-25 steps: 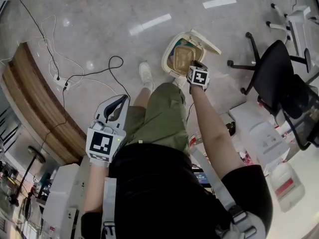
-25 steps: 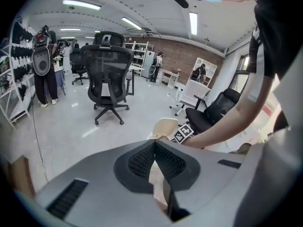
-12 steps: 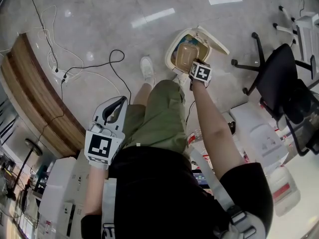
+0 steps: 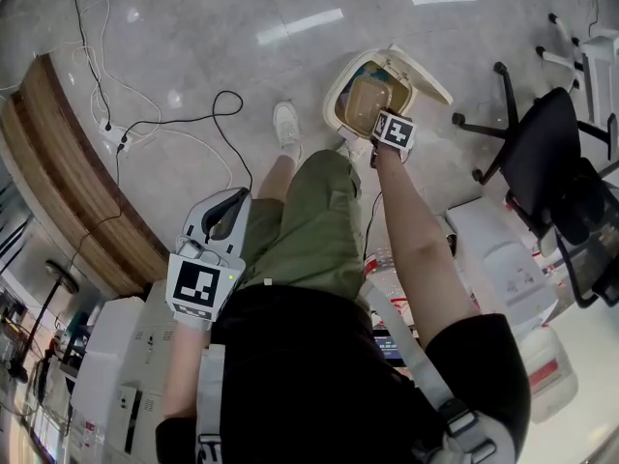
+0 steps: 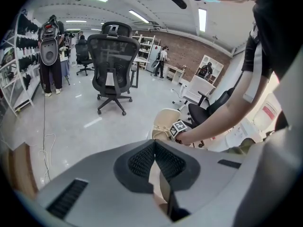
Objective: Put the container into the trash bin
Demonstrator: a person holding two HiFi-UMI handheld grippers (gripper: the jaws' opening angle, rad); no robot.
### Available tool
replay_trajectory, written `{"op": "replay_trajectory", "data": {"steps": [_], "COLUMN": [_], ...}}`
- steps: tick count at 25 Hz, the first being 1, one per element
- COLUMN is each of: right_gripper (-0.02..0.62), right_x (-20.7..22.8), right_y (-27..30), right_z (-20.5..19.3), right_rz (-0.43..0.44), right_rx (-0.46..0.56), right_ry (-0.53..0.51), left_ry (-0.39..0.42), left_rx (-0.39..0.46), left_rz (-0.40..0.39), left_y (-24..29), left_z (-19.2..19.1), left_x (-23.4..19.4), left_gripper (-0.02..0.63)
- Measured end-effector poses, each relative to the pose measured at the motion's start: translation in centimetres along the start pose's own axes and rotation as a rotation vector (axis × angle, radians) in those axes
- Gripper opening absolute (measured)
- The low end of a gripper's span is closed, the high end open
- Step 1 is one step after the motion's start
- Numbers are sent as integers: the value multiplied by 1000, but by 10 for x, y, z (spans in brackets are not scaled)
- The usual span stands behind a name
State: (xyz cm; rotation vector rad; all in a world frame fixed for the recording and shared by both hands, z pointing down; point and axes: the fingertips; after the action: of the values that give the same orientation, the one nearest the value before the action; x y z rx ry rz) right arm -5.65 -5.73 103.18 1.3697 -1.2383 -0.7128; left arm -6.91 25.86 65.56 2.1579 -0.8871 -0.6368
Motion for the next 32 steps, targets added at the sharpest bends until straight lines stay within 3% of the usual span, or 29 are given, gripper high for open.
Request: {"op": "replay_trajectory", "data": {"steps": [20,32], "right_gripper": [95,92], "right_x": [-6,-5], "right_y": [1,-16], "right_z": [5,0], "right_rz": [16,14], "right_rx": [14,30], "right_ry": [29,19], "left_ry": [-26,10], "left_rx": [-15,32], "left_rz": [1,-3], "left_y": [-6,-11], "left_z": [-6,0], "left_x": [5,10], "left_gripper": [8,8]}}
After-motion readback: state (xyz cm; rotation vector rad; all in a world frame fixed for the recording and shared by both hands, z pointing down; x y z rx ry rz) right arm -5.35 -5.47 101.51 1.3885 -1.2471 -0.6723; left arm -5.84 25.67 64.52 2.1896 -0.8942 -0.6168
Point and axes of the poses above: the fingertips, and each gripper's own axes: y forward along the fingers, x to its right, z out of its top, and after that the axes turned 8 degrees about z, right-handed
